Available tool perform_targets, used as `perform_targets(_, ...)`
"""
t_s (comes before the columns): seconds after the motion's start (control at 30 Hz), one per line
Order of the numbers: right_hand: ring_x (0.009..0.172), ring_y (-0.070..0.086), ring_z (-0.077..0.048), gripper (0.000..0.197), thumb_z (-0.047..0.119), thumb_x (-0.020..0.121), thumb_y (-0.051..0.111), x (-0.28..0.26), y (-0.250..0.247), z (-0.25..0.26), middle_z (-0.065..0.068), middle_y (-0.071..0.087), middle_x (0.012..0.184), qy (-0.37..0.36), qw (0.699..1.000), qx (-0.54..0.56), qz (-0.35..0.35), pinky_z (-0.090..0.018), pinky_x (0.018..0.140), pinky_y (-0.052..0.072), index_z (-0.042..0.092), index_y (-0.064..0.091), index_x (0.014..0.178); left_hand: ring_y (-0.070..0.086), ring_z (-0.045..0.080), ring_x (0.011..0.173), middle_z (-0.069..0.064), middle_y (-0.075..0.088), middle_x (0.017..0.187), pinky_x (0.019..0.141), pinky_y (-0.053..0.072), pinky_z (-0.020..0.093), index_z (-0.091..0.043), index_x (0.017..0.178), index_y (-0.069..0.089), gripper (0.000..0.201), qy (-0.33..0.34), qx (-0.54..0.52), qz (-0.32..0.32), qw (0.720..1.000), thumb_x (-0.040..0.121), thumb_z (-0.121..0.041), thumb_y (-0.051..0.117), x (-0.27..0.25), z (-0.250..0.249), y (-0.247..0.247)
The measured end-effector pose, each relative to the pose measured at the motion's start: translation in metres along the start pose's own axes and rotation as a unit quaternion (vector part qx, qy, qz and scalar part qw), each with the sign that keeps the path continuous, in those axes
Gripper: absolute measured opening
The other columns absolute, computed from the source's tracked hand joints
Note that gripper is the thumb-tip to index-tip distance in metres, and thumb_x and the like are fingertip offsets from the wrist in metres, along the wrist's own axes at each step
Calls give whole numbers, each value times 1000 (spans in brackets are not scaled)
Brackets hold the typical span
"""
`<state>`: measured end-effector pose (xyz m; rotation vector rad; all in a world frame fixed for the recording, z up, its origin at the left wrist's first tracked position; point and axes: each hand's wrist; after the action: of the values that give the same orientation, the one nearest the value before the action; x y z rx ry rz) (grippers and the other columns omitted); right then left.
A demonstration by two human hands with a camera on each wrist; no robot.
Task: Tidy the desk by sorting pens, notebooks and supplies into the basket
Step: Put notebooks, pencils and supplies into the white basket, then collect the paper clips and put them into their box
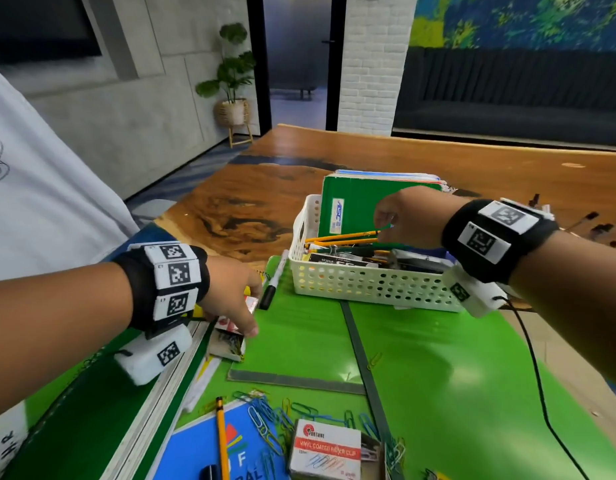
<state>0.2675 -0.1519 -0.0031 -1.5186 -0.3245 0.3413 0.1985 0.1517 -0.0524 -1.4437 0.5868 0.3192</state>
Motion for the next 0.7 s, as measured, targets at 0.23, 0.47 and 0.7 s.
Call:
perform_targets(0.23, 103, 63, -20, 28, 40, 88, 72, -44, 8, 38, 6, 65, 116, -72, 996, 45, -2, -37, 91, 52, 29, 69, 113, 53, 19, 46, 0, 59, 72, 46, 43, 25, -13, 99, 66, 31, -35, -261, 28, 964, 77, -32, 77, -14, -1, -12)
perform_targets(0.47, 84, 66, -17, 49, 69, 78, 68, -124, 19, 107, 8, 70, 93, -172, 965, 71, 187, -36, 78, 57, 27, 64, 101, 60, 26, 57, 16, 58, 90, 55, 53, 29, -3, 114, 61, 33, -42, -499, 46, 864, 92, -27, 66, -32, -17, -4)
perform_targets(0.7, 80, 63, -31, 53, 49, 75, 75, -171, 45, 131, -2, 62, 98, -229, 957, 9, 176, -36, 62, 54, 27, 42, 110, 73, 26, 89, 10, 70, 102, 79, 57, 34, -14, 130, 51, 70, -12, -104, -6, 994, 90, -72, 43, -40, -59, 16)
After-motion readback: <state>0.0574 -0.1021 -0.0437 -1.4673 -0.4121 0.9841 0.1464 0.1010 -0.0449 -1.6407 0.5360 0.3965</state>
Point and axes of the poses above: each hand's wrist, its own x-axis towards the middle knuckle, its own y-axis out of the palm, z = x × y
